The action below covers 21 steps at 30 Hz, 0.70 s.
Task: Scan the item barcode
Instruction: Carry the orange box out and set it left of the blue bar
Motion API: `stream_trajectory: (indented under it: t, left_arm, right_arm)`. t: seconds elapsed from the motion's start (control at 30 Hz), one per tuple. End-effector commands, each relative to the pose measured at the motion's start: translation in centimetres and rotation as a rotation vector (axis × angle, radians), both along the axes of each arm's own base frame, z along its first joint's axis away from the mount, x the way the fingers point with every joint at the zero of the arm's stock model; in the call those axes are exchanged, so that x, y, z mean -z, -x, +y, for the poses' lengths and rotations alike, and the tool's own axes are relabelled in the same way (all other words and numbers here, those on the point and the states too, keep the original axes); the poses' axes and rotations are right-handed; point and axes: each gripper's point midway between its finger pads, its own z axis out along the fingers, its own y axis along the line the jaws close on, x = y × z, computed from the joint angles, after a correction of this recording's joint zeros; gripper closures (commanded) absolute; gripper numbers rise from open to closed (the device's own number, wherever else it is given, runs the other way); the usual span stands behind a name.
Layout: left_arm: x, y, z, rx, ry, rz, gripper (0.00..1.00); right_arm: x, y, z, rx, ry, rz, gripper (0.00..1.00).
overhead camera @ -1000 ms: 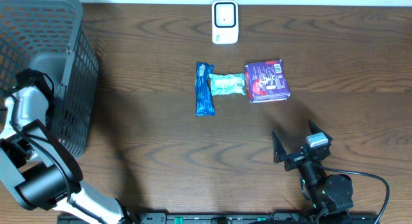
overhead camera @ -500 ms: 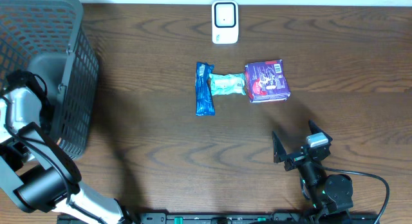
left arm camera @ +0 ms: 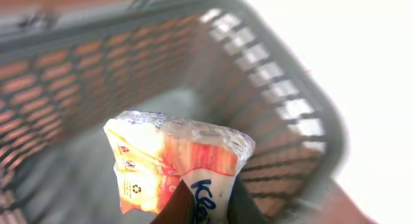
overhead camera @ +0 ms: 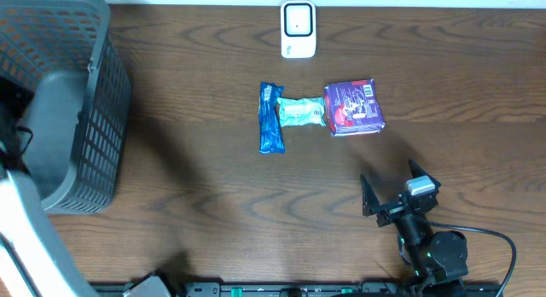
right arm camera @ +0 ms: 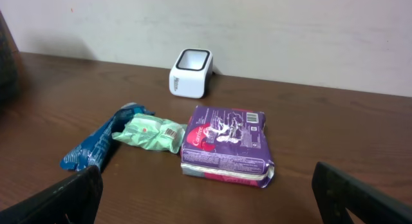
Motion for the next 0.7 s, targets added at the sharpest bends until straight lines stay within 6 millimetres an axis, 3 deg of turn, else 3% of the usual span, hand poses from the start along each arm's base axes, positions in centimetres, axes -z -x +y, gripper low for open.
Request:
stream_trajectory:
  t: [0.0,0.13,0.17,0.23,0.3,0.4,0.57,0.6,0.67]
  left_arm:
    - [-4.3,-0.9,-6.3,0.249,-0.041,-0.143,0.93]
    - [-7.2,-1.4,-13.9,0.539,-0.152,-0.219,0.93]
    - [-7.2,-1.6,-15.5,0.591,-0.163,-0.220,0.93]
    - [-6.2,-2.5,-23.1,0.864,-0.225,-0.195,0.93]
    - [-4.8,-3.0,-26.4,0.984,-0.262,-0.156,0.93]
    - [-1.4,-4.4,-30.2,1.082,-0.329,-0.046,0.93]
    - [5.5,-6.8,-34.5,1.192,-0.454,0.166,0.93]
    - [8.2,-7.7,-35.4,1.206,-0.473,0.243,0.93]
    - [11.5,-8.8,-35.9,1.206,-0.485,0.336,0.93]
  right_arm:
    - [0.0,0.0,-0.2,0.008,-0.013,0.004,0.01]
    - [0.0,0.0,-0.2,0.008,-0.013,0.004,0.01]
    - [0.0,0.0,-0.2,0.008,-0.013,0.004,0.01]
    - [0.0,0.0,-0.2,0.008,-0.013,0.004,0.01]
    - [0.0,0.0,-0.2,0.008,-0.013,0.004,0.01]
    - [0.0,0.0,-0.2,0.008,-0.013,0.004,0.01]
    - [0.0,0.0,-0.2,0.008,-0.013,0.004,0.01]
    - [0.0,0.0,-0.2,0.008,-0.013,0.004,0.01]
    - [0.0,0.0,-0.2,0.008,-0.013,0.004,0.01]
